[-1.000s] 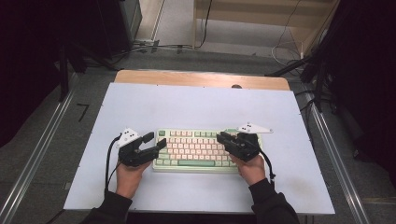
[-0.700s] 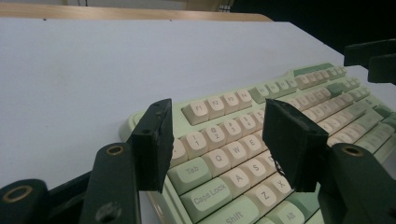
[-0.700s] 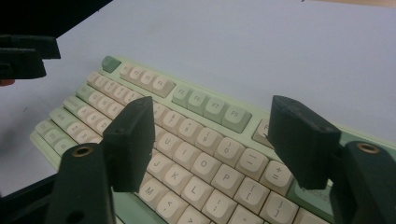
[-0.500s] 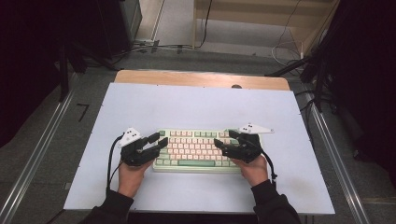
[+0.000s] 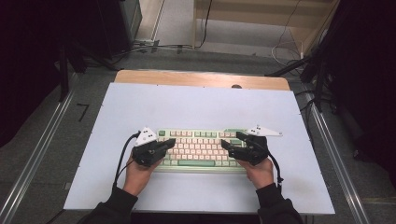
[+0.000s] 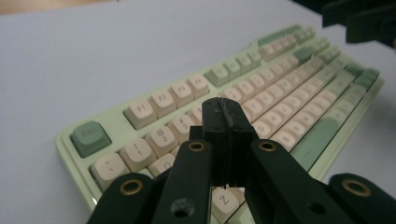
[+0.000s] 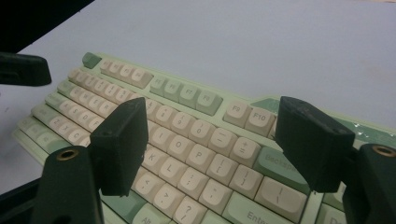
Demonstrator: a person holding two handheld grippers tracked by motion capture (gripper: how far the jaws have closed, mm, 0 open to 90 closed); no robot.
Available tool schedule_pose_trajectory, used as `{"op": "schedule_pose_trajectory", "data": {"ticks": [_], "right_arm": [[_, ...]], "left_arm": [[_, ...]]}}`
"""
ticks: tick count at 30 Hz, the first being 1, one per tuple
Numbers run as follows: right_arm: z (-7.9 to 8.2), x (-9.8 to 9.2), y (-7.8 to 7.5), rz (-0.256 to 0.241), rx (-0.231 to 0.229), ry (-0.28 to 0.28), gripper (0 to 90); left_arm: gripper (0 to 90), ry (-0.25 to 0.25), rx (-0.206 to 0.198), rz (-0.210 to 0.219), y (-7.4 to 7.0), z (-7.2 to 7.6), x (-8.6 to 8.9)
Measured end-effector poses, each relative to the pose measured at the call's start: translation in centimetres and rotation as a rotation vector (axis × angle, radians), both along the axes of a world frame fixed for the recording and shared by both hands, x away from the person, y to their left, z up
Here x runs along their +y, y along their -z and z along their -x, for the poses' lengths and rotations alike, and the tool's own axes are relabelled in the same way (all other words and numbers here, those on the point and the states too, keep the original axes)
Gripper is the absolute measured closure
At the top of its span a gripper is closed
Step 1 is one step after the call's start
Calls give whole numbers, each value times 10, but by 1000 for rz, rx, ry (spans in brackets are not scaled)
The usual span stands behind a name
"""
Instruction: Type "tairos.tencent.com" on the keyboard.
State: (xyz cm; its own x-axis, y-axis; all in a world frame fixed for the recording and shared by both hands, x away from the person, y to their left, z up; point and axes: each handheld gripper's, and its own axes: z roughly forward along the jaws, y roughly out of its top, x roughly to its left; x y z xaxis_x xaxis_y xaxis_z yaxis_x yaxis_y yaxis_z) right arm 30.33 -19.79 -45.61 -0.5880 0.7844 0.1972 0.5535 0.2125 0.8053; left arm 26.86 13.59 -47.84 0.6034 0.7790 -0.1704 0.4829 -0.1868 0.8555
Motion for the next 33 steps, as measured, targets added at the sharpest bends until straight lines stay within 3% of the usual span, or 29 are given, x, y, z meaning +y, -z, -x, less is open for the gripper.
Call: {"op": "schedule_pose_trajectory", "data": {"ticks": [4, 11, 18, 33], "right_arm": [[2, -3, 0, 2, 3, 11, 241], [2, -5, 1, 3, 4, 19, 241], [2, -4, 2, 7, 4, 11, 241], [2, -4, 3, 10, 4, 11, 241]], "left_arm": [[900, 0, 45, -48, 5, -4, -6], [900, 8, 106, -77, 9, -8, -9], [900, 15, 116, -99, 11, -8, -11], [900, 13, 124, -101, 11, -9, -12]]}}
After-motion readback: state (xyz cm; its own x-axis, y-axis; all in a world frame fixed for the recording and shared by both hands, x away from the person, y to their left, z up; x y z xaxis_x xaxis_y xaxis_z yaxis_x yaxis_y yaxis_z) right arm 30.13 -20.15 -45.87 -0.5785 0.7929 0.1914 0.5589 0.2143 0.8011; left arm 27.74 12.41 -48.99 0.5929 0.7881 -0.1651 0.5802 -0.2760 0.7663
